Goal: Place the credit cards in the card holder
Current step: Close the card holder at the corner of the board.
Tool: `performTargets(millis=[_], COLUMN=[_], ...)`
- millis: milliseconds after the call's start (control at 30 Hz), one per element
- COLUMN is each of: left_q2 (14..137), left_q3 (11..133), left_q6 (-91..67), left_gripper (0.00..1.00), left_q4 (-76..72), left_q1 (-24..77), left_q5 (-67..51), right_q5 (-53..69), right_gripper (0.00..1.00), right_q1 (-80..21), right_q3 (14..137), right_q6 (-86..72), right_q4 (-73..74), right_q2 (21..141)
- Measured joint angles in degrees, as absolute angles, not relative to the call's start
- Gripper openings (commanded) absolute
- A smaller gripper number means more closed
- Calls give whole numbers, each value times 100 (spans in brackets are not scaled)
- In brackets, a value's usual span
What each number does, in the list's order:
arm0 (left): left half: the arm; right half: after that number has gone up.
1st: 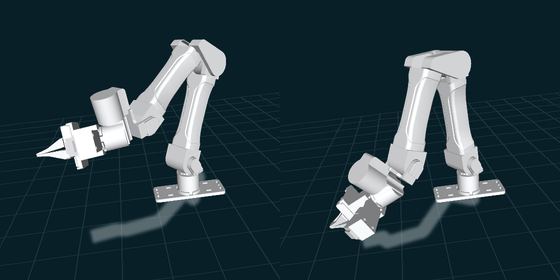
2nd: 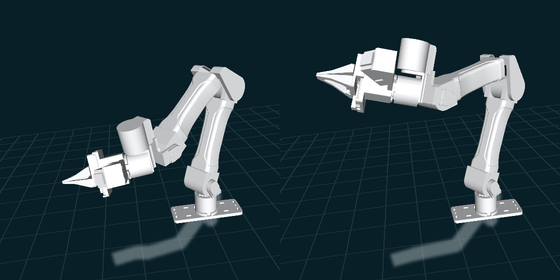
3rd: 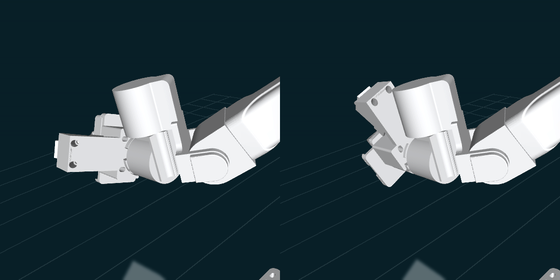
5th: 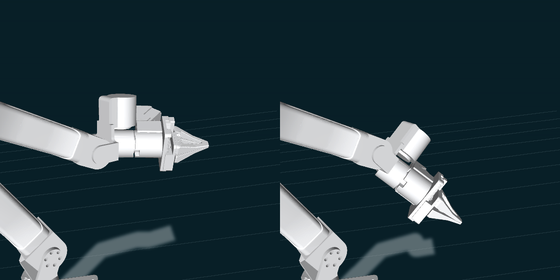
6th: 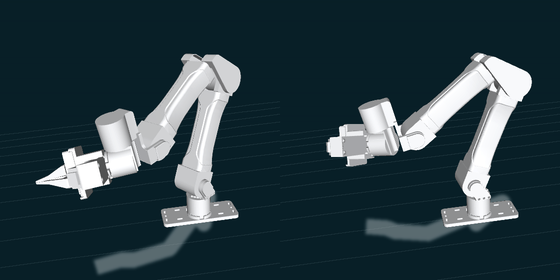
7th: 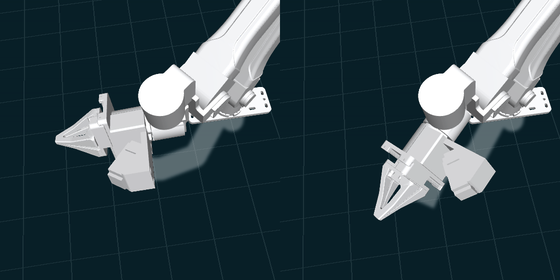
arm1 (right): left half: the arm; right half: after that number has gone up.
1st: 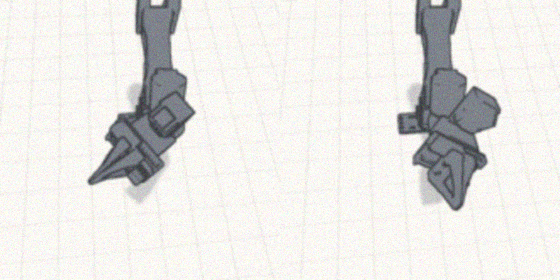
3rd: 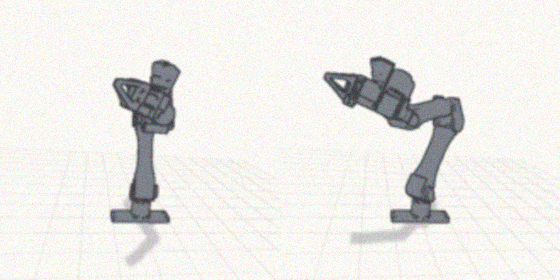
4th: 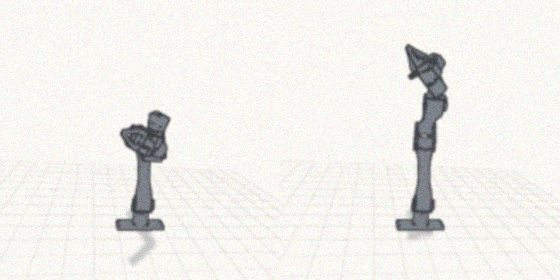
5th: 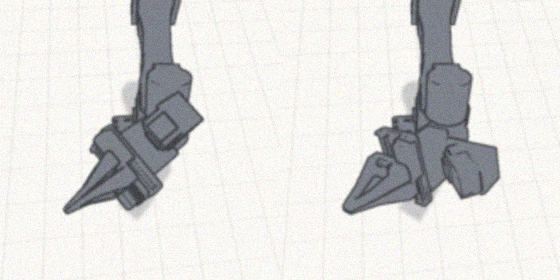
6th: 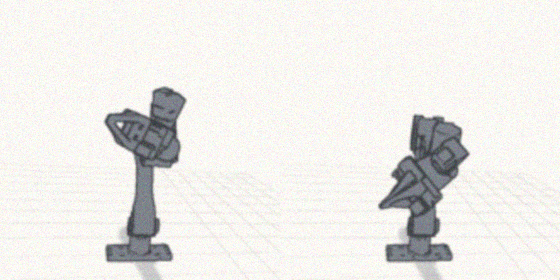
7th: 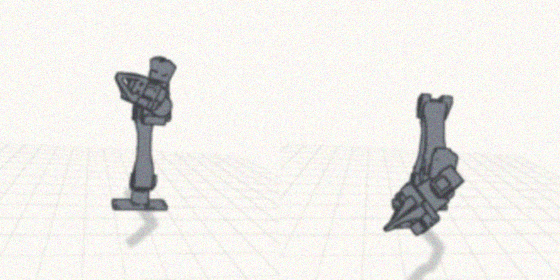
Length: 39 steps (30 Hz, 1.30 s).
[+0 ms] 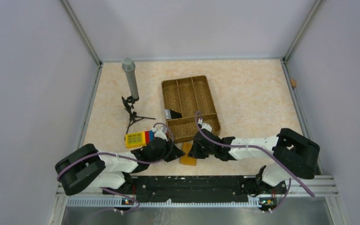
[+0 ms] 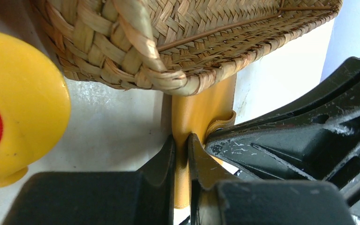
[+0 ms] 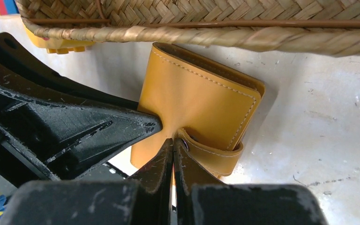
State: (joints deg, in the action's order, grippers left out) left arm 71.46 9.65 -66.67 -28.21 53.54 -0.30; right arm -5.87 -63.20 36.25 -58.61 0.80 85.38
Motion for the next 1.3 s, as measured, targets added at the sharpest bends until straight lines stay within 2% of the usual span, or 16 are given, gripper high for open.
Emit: performTargets(millis=[600, 1000, 1300], left_q2=[7148, 7137, 7137], left_q3=[1002, 1031, 1031], left_q6=[-6648, -6652, -6696], left_gripper=[0, 0, 0], left_q4=[-2755, -2679, -2672], left_q1=[5356, 5358, 5367], left_q5=[-34, -10, -8], right_q5=[679, 545, -49], right_gripper=[0, 0, 0], right_q1=[-5481, -5417, -5714], right_q3=[2091, 1640, 1463], right_q6=[-6914, -6934, -7201], right_q4=[-2897, -4431, -4759], right_q2=[8689, 9168, 9212])
